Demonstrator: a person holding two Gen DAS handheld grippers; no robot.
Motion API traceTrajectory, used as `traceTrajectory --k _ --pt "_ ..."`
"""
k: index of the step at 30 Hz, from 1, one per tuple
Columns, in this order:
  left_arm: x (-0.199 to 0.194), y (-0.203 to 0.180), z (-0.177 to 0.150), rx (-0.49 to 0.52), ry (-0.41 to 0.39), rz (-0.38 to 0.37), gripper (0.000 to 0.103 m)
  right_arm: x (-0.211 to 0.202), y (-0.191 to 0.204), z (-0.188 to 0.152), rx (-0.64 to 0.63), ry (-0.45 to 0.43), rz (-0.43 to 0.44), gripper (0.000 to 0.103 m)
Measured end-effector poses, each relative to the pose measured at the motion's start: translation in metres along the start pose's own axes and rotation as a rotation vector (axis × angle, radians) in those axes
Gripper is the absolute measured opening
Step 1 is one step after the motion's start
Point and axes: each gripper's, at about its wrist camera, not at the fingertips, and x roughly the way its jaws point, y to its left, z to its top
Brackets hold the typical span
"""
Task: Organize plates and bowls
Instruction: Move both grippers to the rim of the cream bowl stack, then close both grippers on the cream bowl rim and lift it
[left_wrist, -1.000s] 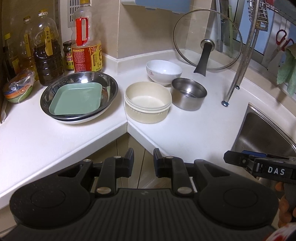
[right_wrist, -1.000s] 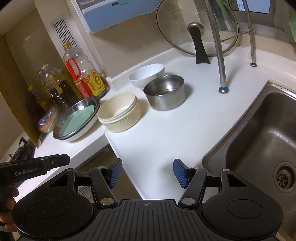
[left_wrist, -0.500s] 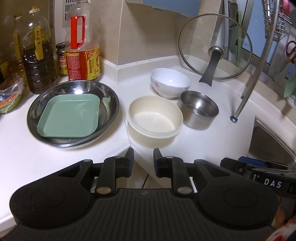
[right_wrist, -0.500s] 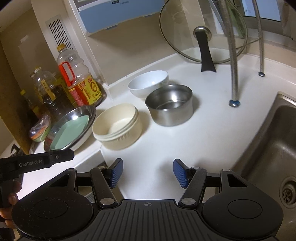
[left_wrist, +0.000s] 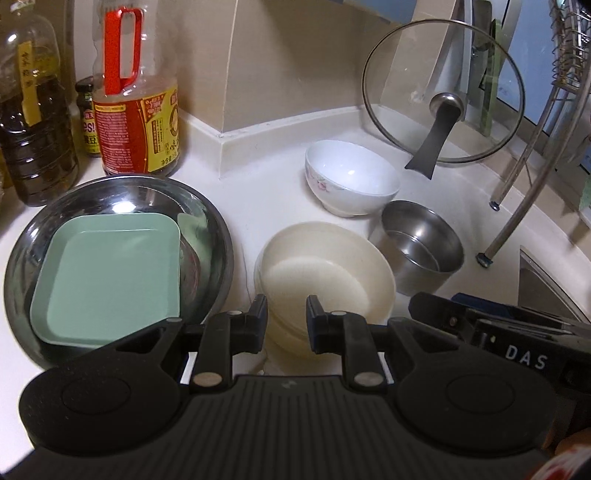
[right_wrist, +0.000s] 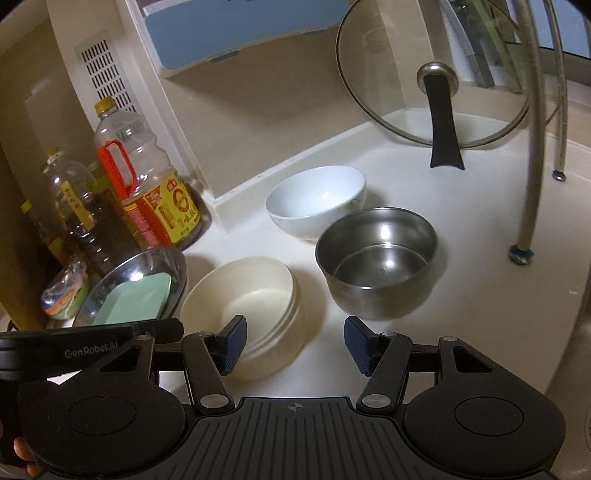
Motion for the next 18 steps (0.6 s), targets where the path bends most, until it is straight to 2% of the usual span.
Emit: traceTrajectory --k 10,18 --pt "0.023 0.008 0.008 0.009 0.034 -0.004 0.019 0.033 0.003 0.005 -0.002 0.031 -0.005 0.040" --pt "0.032 0.009 0.010 0.020 0.041 0.003 0.019 0.043 0.003 0.007 -0.003 0.045 -0.014 0.033"
